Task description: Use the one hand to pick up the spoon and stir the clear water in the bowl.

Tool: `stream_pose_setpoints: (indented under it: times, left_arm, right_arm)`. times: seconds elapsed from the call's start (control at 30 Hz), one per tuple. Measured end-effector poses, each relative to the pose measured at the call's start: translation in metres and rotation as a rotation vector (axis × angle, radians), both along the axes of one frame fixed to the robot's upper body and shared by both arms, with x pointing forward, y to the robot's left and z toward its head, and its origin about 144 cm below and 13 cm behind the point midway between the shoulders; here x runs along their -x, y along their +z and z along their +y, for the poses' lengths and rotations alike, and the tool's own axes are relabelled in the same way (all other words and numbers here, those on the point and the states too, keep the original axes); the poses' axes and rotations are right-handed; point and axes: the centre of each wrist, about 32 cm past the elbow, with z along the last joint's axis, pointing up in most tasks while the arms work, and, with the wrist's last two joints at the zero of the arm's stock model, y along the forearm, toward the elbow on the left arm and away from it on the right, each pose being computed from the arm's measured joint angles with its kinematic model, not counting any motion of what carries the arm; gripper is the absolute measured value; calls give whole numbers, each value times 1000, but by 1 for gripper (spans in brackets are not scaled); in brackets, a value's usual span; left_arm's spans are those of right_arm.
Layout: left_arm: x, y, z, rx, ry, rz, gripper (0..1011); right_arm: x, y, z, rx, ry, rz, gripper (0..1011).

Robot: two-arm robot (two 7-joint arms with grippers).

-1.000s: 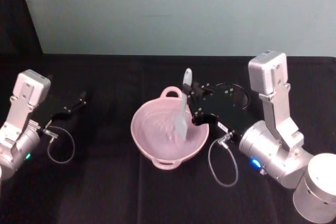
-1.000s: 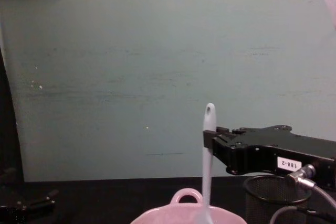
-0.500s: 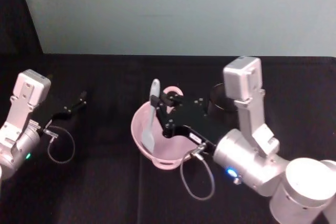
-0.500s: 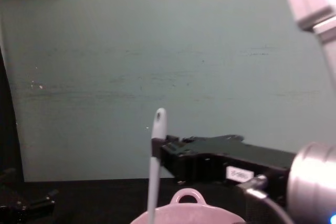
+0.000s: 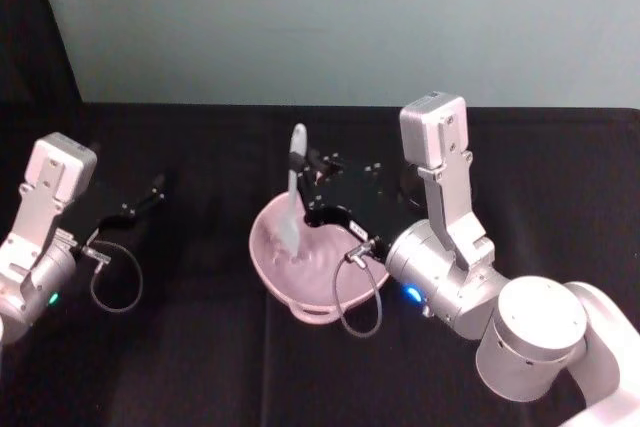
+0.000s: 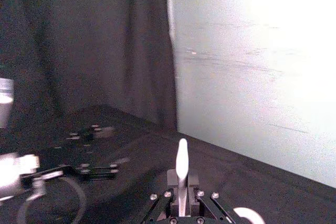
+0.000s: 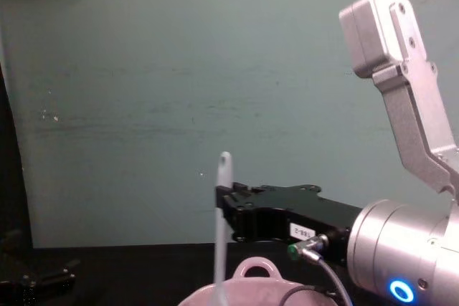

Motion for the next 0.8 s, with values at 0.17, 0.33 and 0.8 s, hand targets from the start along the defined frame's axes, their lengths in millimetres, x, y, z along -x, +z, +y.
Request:
stream_pose_setpoints:
  times: [0.17,0.33,0.8]
  left_arm:
    - [0,0,0,0,0,0,1011]
    - [0,0,0,0,0,0,1011]
    - [0,0,0,0,0,0,1011]
  right_arm:
    - [-7,-3,-5,17,-62,-15,109]
    - [-8,-3,-16,33,-101,-23,109]
    - [24,7,-38,47,-48,7,109]
